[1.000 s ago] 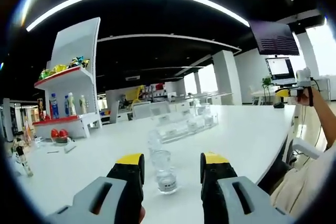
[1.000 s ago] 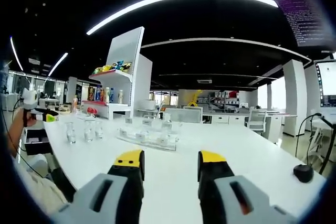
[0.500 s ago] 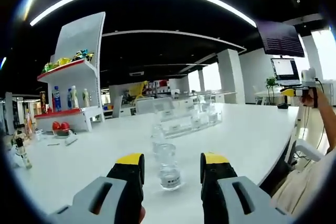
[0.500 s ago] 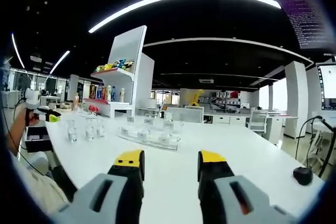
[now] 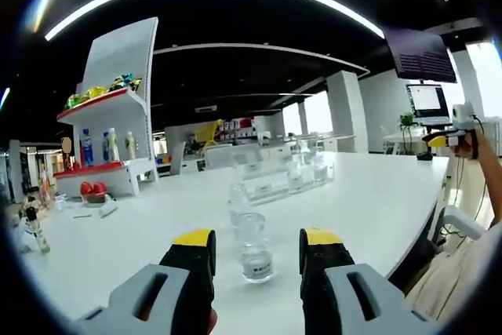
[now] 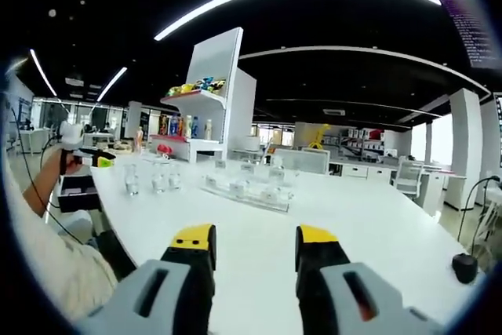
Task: Identify the label on the chemical reagent bottle, grasp the chemical reagent bottle, and place it in the designated position on the reagent rack
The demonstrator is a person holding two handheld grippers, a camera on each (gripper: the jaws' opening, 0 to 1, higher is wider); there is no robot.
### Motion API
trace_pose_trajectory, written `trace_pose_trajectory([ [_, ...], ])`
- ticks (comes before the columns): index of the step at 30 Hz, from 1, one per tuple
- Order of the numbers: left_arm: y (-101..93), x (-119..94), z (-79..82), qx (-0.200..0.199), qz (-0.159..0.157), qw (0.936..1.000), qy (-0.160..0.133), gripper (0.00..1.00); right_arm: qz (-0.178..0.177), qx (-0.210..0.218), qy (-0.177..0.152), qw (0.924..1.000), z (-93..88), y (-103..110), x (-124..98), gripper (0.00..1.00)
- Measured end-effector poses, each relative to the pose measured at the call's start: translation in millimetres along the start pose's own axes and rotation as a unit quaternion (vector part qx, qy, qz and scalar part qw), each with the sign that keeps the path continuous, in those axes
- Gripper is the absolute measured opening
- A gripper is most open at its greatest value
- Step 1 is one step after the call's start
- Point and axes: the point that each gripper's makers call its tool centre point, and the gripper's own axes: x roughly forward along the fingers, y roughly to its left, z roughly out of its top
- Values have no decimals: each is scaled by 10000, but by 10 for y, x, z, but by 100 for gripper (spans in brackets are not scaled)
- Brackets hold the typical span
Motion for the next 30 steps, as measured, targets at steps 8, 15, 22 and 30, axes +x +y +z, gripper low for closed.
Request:
trace_pose_trajectory([
  [8,-43,8,14,47,-64,10000,4,44,319,-32,42,9995,-69,57,-63,40],
  [15,-80,5,29,71,-116,9999,2,44,472,-24,48,9989,-112,68,-123,40],
  [22,-96,19,-2,64,-131,9999,46,44,510,-42,31,9987,-106,73,-156,40],
  [30,-15,57,-142,15,-17,9998,220,44,566,-80,72,9983,-126,97,-155,39],
])
